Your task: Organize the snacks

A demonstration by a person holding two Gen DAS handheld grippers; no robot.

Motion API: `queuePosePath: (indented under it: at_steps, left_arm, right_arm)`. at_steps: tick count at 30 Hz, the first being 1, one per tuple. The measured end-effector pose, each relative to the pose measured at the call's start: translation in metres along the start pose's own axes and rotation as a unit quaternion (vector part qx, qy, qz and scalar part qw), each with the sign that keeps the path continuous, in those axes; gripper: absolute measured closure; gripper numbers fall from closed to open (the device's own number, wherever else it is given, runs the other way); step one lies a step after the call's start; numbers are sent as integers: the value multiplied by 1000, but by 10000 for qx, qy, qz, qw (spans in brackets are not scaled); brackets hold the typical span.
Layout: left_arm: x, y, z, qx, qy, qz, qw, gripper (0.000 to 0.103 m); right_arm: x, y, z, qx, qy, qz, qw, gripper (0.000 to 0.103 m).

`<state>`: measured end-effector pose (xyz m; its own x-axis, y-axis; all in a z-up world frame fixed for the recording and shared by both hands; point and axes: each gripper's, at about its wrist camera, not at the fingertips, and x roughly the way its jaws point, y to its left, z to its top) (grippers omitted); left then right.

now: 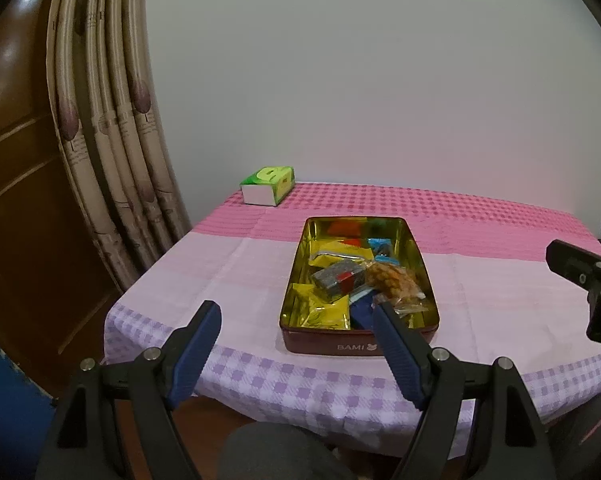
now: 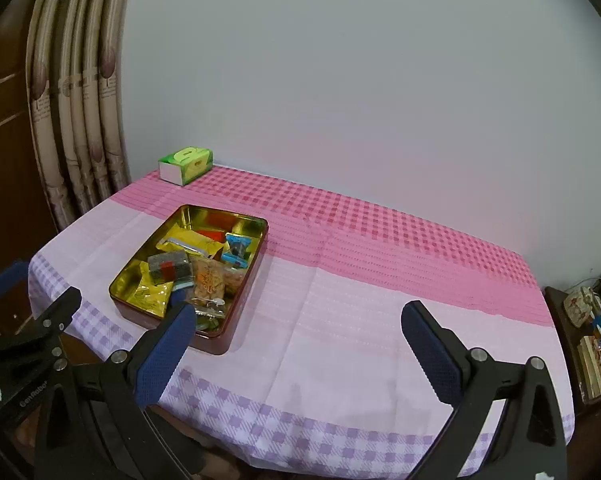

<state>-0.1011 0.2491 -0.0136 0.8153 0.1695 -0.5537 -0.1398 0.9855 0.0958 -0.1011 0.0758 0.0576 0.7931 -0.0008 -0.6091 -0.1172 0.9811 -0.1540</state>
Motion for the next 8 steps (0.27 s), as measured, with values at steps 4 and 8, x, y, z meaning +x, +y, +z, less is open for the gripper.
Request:
queuePosePath:
  at_steps: [4,8]
  left_arm:
    - [1,-1,-3,-20,69,-75,9999,23]
    - [0,0,-3,-73,53,-100,9999,23]
  right_arm:
    - [3,1,-2,-16,31,16,10000,2]
    - [5,-1,-4,30,64,27,10000,2]
